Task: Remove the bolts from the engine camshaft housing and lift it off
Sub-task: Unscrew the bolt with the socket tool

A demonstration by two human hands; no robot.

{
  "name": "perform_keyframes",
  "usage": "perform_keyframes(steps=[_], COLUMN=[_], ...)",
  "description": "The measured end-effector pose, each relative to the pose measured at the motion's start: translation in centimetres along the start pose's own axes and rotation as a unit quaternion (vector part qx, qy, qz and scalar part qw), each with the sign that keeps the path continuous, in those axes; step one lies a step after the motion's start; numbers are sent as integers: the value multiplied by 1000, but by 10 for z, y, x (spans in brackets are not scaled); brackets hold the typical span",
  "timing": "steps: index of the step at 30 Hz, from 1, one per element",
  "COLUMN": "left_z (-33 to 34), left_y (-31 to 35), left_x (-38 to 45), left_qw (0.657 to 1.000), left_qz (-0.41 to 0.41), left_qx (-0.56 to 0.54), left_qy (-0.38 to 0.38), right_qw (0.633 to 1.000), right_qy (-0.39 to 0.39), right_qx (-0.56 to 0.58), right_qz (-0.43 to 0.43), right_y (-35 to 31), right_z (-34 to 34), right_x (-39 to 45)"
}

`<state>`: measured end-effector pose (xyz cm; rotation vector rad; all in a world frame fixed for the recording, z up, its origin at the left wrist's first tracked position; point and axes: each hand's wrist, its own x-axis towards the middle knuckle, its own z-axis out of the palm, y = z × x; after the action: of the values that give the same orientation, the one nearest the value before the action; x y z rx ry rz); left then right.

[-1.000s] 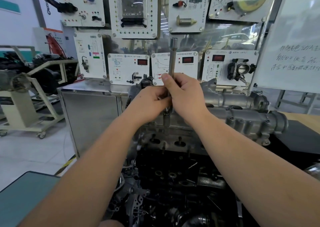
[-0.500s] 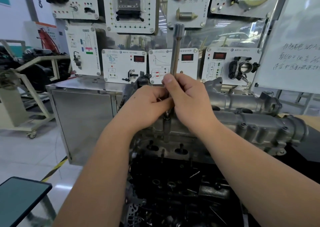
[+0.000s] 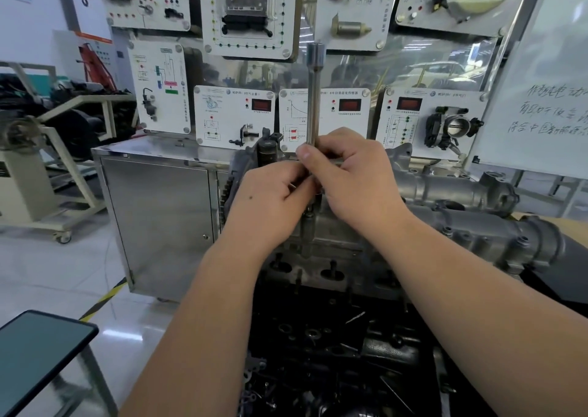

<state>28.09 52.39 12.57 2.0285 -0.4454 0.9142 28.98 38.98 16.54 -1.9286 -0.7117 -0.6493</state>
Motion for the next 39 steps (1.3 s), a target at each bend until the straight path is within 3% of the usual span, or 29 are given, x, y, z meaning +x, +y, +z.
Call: perform_keyframes(steps=[4,8,13,19,23,27,31,35,39], left_z=[1,2,9,0,1,5,5,8,6], left_y=[2,2,-3,-9,-10,-7,-6,-9,-12], left_x=[1,-1,-5,-10,-9,-7,-4,-2,-1], left_qw=[1000,999,998,991,991,990,987,986,981], left_qz=[-13,-26,-18,-35,-29,-32,-33,-55,-44], left_qx=[-23,-39,-56,-108,-123,-133,-158,-158,-185], left_qy=[-15,-19,-13,-75,-50,-27,-21,-14,-37], right_qw=[998,972,952,931,920,952,996,994,995], right_qy=[19,2,74,-20,-39,4,45,17,-5], right_qx=[48,222,287,351,374,292,75,-88,-85], right_qz=[29,82,70,95,114,90,-26,-59,-54], right_y=[-26,-62,-63,-64,-59,-47,-26,-12,-10], right_z=[-5,-5,2,2,0,8,9,-1,-6], right_x=[12,37,46,55,54,38,21,18,21])
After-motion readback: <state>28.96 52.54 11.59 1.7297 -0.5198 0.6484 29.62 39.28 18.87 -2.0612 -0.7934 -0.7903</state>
